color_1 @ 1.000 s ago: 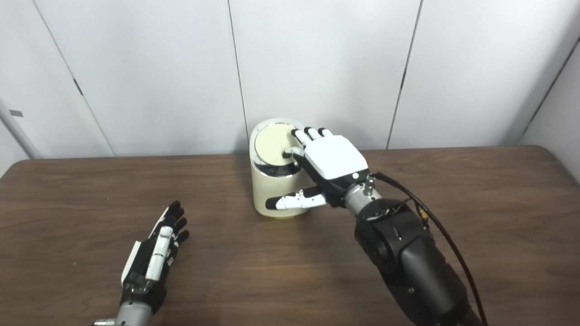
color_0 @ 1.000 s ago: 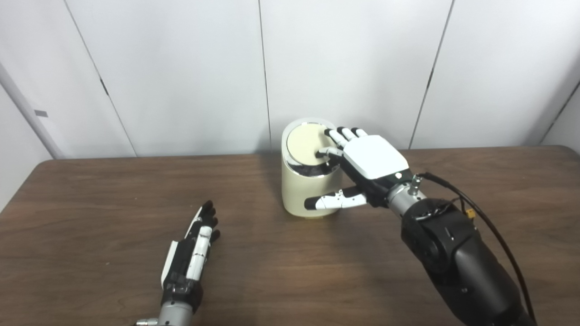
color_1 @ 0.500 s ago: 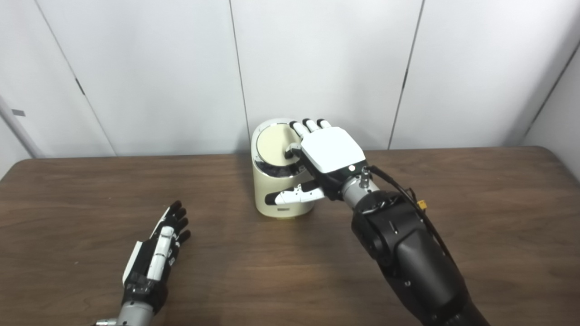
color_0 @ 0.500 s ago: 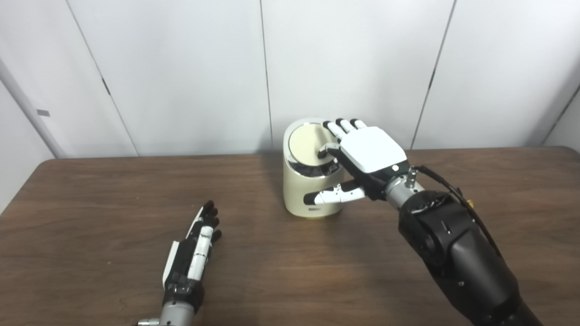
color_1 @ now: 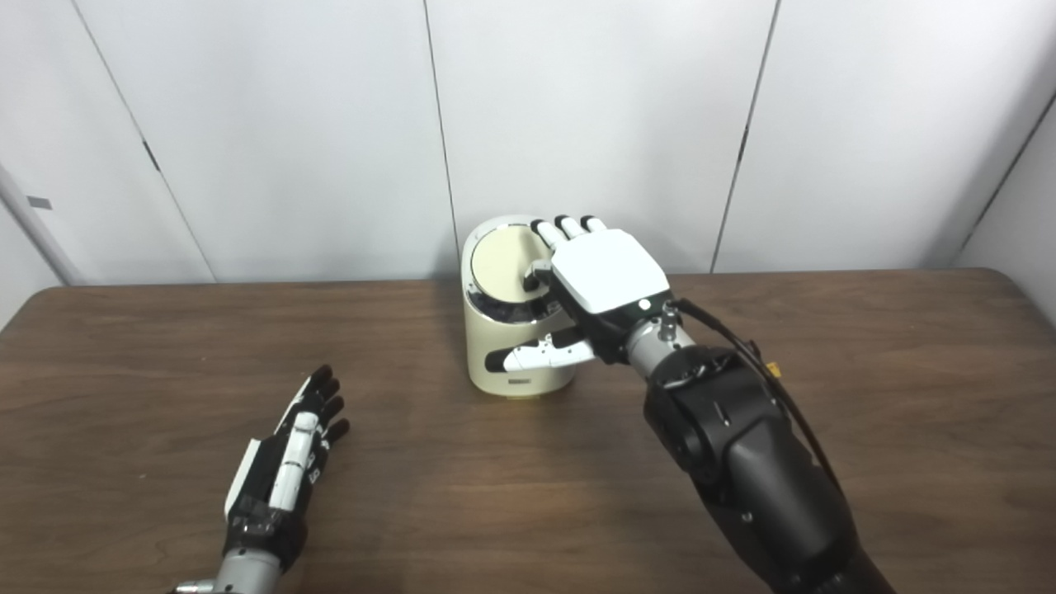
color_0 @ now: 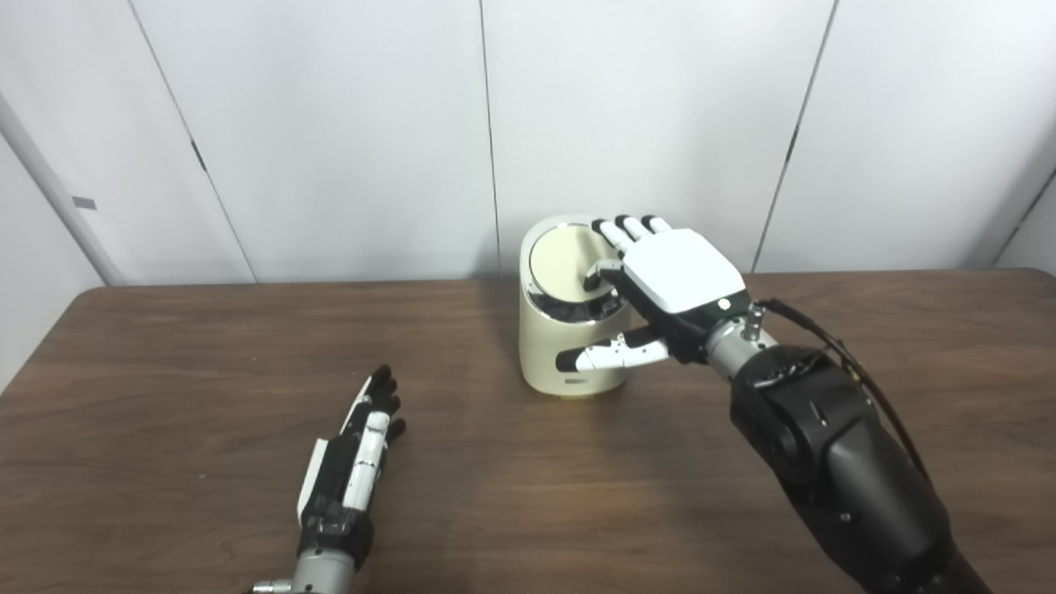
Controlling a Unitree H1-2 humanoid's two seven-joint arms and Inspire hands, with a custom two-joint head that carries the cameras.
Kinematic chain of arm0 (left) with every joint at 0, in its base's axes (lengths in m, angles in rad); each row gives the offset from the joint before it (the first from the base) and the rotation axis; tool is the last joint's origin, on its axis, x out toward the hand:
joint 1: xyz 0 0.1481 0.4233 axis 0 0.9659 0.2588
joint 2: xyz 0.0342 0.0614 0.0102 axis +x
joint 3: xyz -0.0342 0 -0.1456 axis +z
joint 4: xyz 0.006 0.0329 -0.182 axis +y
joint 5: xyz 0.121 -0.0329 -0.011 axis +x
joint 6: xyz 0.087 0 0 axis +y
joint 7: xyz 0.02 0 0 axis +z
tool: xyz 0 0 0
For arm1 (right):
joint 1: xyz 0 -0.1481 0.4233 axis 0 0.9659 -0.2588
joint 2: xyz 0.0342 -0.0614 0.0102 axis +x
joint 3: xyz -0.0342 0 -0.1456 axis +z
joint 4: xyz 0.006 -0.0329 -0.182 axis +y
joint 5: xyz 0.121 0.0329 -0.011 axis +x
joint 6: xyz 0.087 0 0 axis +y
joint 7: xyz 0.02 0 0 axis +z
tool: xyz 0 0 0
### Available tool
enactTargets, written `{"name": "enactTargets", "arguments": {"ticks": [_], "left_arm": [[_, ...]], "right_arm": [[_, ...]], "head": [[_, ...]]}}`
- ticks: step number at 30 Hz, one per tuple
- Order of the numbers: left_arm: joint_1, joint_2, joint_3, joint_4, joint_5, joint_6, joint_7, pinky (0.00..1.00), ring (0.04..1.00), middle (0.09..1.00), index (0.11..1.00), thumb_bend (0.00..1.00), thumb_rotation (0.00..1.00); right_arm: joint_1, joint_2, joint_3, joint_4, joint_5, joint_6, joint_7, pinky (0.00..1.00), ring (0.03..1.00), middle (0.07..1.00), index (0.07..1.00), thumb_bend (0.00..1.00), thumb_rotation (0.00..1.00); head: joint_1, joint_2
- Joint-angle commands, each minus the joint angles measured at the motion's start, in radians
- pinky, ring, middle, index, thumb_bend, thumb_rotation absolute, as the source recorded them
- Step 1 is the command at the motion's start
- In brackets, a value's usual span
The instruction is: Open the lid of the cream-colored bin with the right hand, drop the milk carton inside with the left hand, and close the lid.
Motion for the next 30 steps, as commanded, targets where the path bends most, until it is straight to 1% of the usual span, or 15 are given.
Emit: {"name": "enactTargets", "arguments": {"ticks": [1,7,11,14,16,19,24,27,30], "left_arm": [[-0.01,0.002,-0.008,-0.018,0.007,-0.017,-0.001,0.94,0.961,0.969,1.0,0.58,0.84],[-0.008,0.004,-0.011,-0.024,0.009,-0.012,-0.001,0.94,0.962,0.974,1.0,0.58,0.85],[-0.002,0.003,-0.019,-0.026,0.013,-0.007,-0.005,0.94,0.956,0.97,1.0,0.58,0.83],[-0.001,0.004,-0.023,-0.029,0.008,-0.002,-0.008,0.94,0.958,0.975,1.0,0.56,0.82],[-0.002,0.004,-0.022,-0.033,0.005,0.005,-0.007,0.95,0.964,0.977,1.0,0.55,0.84],[0.0,0.005,-0.02,-0.034,0.003,0.003,-0.006,0.95,0.959,0.974,1.0,0.55,0.85],[0.002,0.007,-0.018,-0.035,-0.003,-0.001,-0.009,0.95,0.956,0.971,1.0,0.55,0.83],[0.001,0.012,-0.019,-0.038,0.002,0.003,-0.01,0.94,0.955,0.971,1.0,0.56,0.84],[0.002,0.015,-0.013,-0.038,-0.012,0.004,-0.014,0.95,0.957,0.972,1.0,0.56,0.83]], "right_arm": [[0.03,-0.012,-0.004,-0.014,0.021,-0.011,0.047,1.0,1.0,1.0,0.765,0.65,1.0],[0.059,0.004,-0.066,-0.092,0.047,-0.013,-0.023,1.0,1.0,1.0,0.882,0.66,0.99],[0.057,0.006,-0.091,-0.147,0.039,-0.006,0.006,1.0,1.0,1.0,0.954,0.64,1.0],[0.059,0.012,-0.107,-0.169,0.029,-0.011,0.006,1.0,1.0,1.0,0.947,0.64,1.0],[0.064,0.015,-0.117,-0.174,0.026,-0.014,0.005,1.0,1.0,1.0,0.943,0.63,1.0],[0.071,0.017,-0.13,-0.18,0.028,-0.013,0.011,1.0,1.0,1.0,0.946,0.63,0.99],[0.093,0.017,-0.156,-0.194,0.028,-0.018,0.002,1.0,1.0,1.0,0.945,0.62,0.96],[0.12,0.014,-0.181,-0.196,0.042,-0.027,-0.027,1.0,1.0,1.0,0.947,0.62,0.97],[0.157,0.019,-0.222,-0.206,0.065,0.005,-0.007,1.0,1.0,1.0,0.96,0.62,0.98]], "head": [[0.001,0.002],[0.001,0.004],[0.001,0.003],[0.001,0.003],[0.002,0.004],[0.002,0.004],[0.001,0.003],[0.0,0.002],[-0.006,0.002]]}}
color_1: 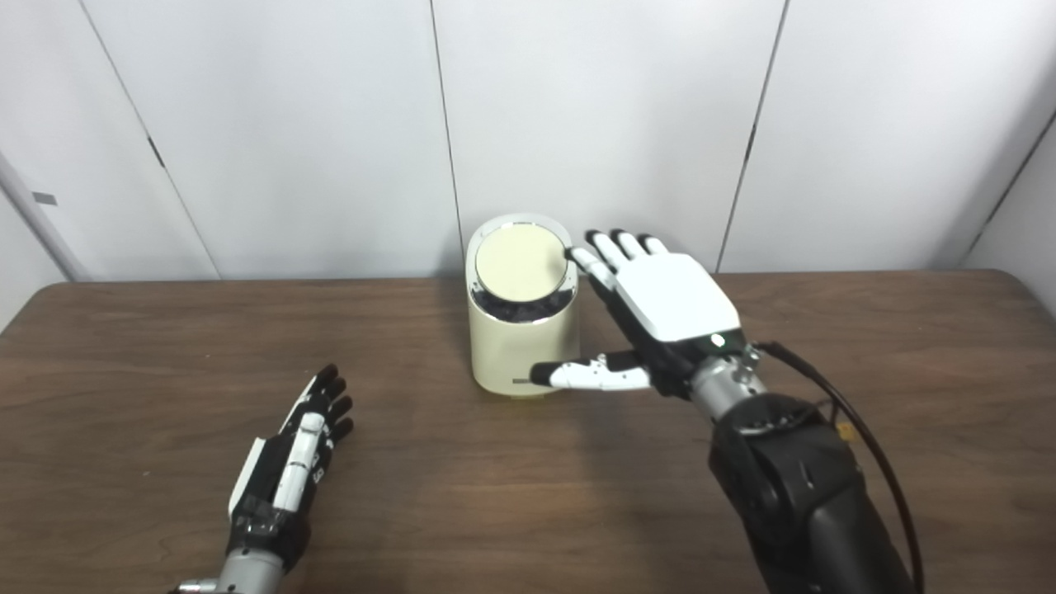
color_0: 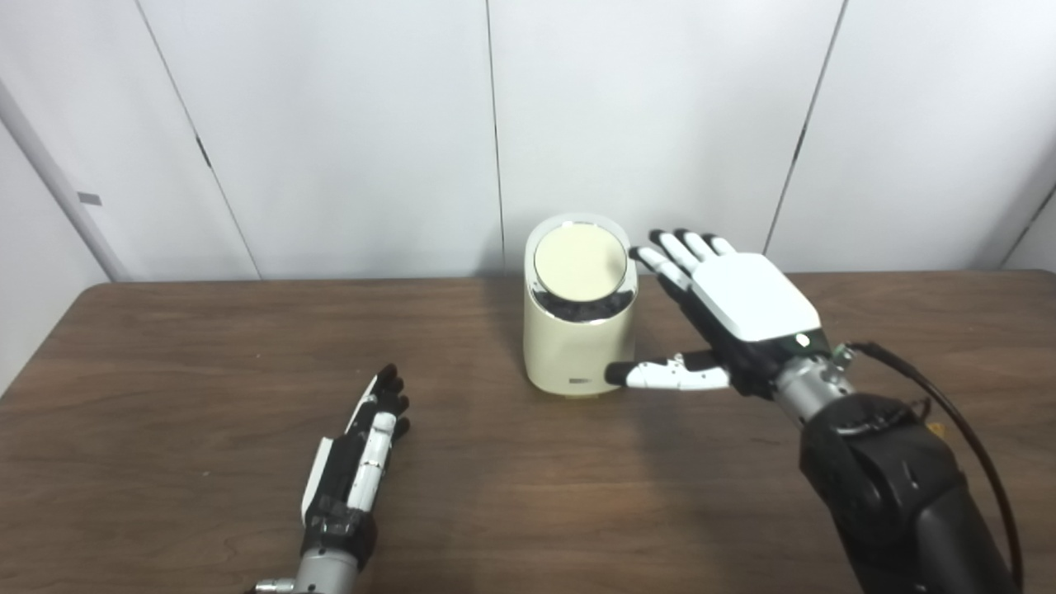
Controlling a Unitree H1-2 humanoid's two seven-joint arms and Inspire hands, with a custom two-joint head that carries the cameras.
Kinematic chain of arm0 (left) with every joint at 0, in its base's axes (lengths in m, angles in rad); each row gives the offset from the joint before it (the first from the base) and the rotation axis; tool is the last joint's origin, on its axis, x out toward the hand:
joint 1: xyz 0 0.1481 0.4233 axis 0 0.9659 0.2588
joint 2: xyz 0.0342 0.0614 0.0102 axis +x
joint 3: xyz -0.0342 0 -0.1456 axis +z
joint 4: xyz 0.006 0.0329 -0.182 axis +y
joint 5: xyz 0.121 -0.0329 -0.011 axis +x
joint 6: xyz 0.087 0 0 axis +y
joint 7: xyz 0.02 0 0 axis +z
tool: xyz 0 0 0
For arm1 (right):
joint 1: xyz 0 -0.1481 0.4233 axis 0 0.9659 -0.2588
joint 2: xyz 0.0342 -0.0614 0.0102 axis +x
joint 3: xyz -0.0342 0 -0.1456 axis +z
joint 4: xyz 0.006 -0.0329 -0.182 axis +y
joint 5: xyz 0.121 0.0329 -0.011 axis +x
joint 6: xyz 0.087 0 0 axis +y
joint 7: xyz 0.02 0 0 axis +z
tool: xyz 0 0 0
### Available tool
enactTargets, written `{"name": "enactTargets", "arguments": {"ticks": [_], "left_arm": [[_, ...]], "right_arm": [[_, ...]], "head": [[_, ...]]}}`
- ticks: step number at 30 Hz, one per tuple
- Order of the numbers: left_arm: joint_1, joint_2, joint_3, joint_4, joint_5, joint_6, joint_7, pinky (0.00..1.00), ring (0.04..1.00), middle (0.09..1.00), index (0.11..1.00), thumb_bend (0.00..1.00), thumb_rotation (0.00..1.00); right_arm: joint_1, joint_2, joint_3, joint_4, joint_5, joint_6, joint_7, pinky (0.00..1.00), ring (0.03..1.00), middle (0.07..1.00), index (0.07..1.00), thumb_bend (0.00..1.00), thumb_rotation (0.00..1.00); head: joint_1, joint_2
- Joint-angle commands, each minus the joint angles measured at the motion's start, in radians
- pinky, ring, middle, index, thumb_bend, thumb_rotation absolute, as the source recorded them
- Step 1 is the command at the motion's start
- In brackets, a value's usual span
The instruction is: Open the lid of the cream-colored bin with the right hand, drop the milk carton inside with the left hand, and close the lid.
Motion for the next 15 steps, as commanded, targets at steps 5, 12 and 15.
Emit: {"name": "enactTargets", "arguments": {"ticks": [5,12,15], "left_arm": [[0.0,0.026,0.008,-0.033,-0.008,-0.003,-0.013,0.96,0.961,0.973,1.0,0.56,0.85],[0.023,0.054,0.027,-0.052,-0.038,-0.009,-0.034,0.97,0.969,0.98,1.0,0.58,0.83],[0.039,0.069,0.03,-0.066,-0.041,-0.021,-0.05,0.97,0.964,0.976,1.0,0.58,0.83]], "right_arm": [[0.063,0.008,-0.11,-0.055,0.136,0.066,-0.007,0.94,1.0,0.999,0.956,0.6,0.96],[0.179,0.061,-0.265,-0.01,0.439,0.1,-0.121,0.92,0.995,0.981,0.955,0.56,0.92],[0.217,0.061,-0.283,0.013,0.487,0.114,-0.151,0.89,0.982,0.981,0.965,0.55,0.97]], "head": [[-0.006,0.001],[-0.004,0.001],[-0.004,0.0]]}}
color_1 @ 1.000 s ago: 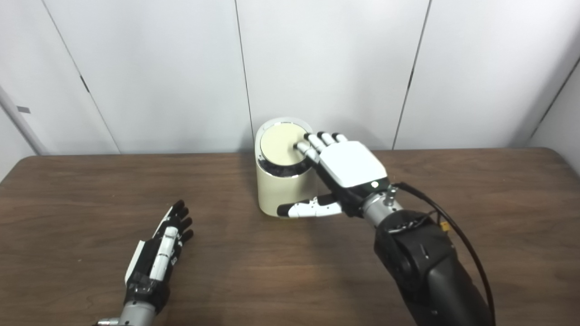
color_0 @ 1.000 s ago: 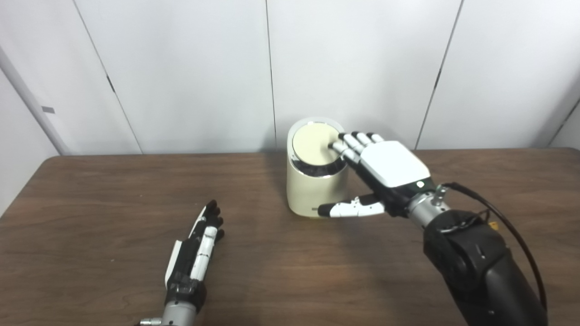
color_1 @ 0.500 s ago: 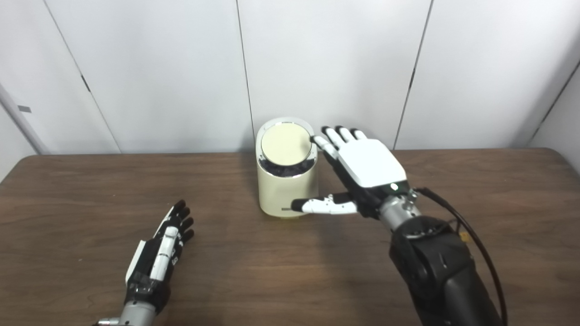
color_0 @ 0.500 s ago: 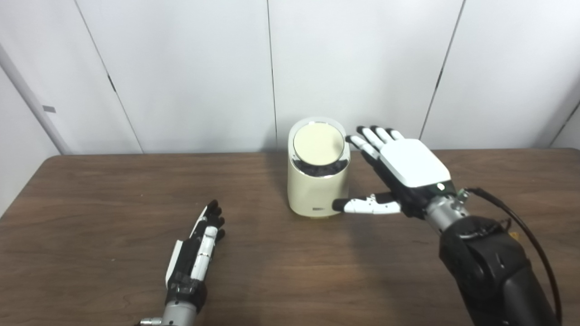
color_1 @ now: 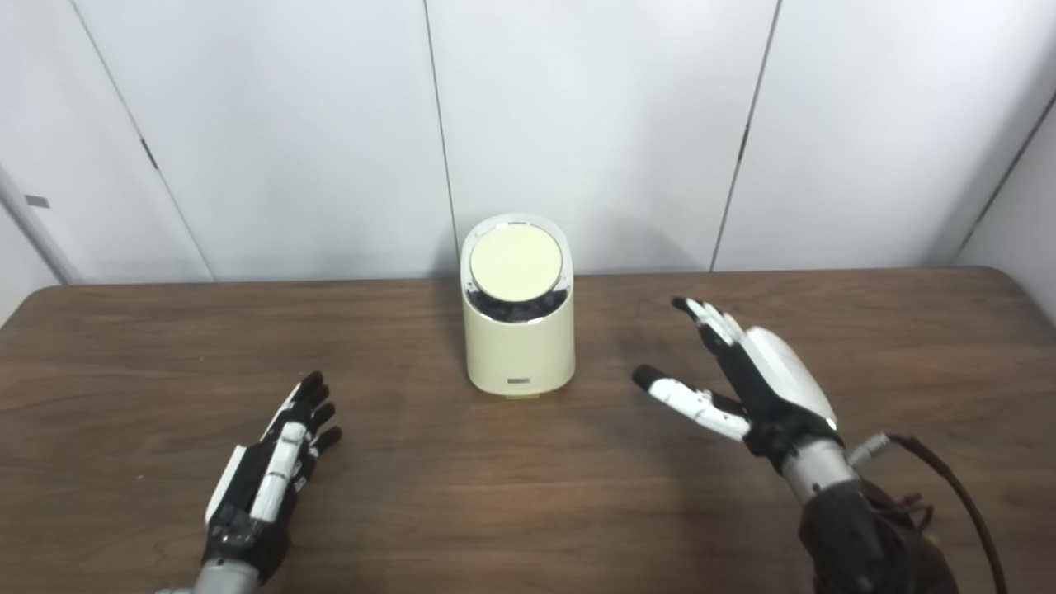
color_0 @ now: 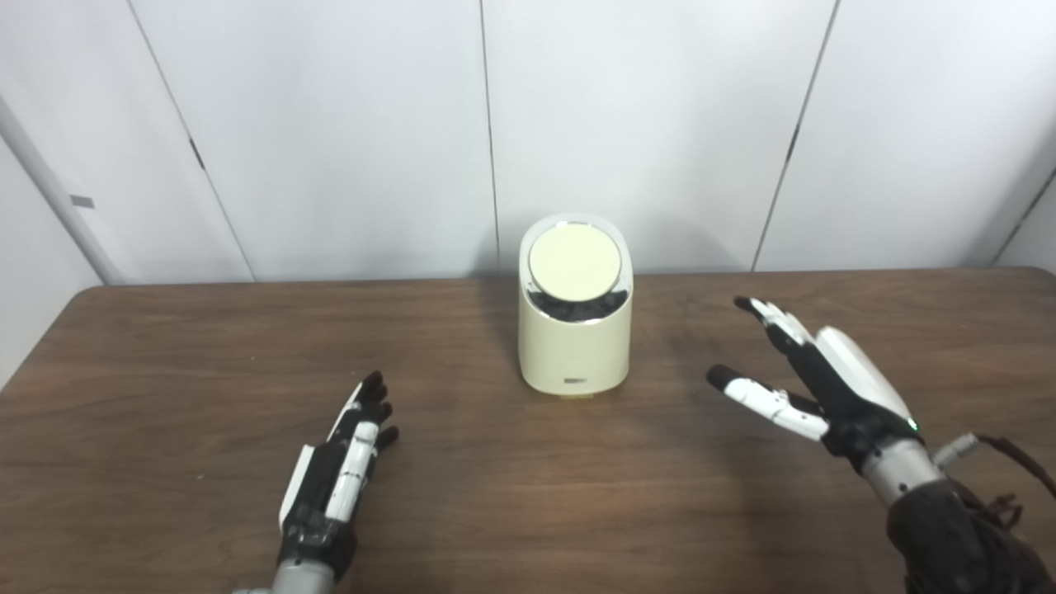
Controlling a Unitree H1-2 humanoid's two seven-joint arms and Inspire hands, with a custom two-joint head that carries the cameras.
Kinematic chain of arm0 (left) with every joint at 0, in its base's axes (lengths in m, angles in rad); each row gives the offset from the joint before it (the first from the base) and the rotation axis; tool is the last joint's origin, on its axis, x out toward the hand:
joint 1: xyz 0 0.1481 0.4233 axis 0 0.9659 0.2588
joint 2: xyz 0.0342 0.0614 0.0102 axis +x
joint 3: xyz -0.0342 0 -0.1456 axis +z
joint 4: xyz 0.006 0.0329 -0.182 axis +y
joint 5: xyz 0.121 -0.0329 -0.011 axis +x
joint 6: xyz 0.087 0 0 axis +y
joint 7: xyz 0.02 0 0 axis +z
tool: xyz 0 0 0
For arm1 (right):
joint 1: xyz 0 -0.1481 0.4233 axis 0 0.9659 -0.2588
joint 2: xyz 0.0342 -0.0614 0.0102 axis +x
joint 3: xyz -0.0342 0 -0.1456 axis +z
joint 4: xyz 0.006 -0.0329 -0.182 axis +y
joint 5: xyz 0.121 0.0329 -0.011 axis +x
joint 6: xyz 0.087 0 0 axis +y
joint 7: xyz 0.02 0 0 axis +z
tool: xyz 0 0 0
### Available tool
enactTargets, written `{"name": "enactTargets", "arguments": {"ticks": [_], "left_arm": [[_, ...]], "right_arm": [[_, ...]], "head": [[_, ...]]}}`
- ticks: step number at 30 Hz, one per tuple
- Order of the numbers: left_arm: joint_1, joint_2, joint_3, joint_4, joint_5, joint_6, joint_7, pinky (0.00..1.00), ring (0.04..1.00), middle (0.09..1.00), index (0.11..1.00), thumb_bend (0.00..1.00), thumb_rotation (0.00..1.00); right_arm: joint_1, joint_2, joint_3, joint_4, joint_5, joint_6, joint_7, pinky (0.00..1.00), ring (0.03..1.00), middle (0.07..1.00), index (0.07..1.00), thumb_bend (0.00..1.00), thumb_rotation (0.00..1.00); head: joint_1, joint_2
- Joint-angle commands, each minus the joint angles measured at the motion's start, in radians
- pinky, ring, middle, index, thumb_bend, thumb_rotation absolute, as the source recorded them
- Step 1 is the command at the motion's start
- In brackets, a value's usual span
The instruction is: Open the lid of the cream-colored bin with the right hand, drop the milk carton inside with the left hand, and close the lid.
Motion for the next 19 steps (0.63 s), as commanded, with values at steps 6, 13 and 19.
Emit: {"name": "enactTargets", "arguments": {"ticks": [6,13,19], "left_arm": [[0.04,0.023,0.023,-0.05,-0.006,-0.079,-0.004,0.95,0.951,0.96,1.0,0.54,0.84],[0.094,0.009,0.046,-0.039,-0.011,-0.205,0.006,0.93,0.939,0.947,1.0,0.54,0.83],[0.113,-0.009,0.073,0.002,-0.041,-0.284,0.017,0.94,0.936,0.935,0.99,0.54,0.82]], "right_arm": [[0.059,0.053,-0.074,0.05,0.284,-0.048,-0.132,0.88,0.947,0.969,0.96,0.53,0.95],[0.131,0.145,-0.121,0.129,0.533,-0.175,-0.266,0.89,0.94,0.948,0.943,0.44,0.86],[0.165,0.151,-0.114,0.175,0.607,-0.24,-0.327,0.93,0.949,0.943,0.948,0.46,0.92]], "head": [[-0.007,0.001],[-0.006,0.004],[-0.008,0.001]]}}
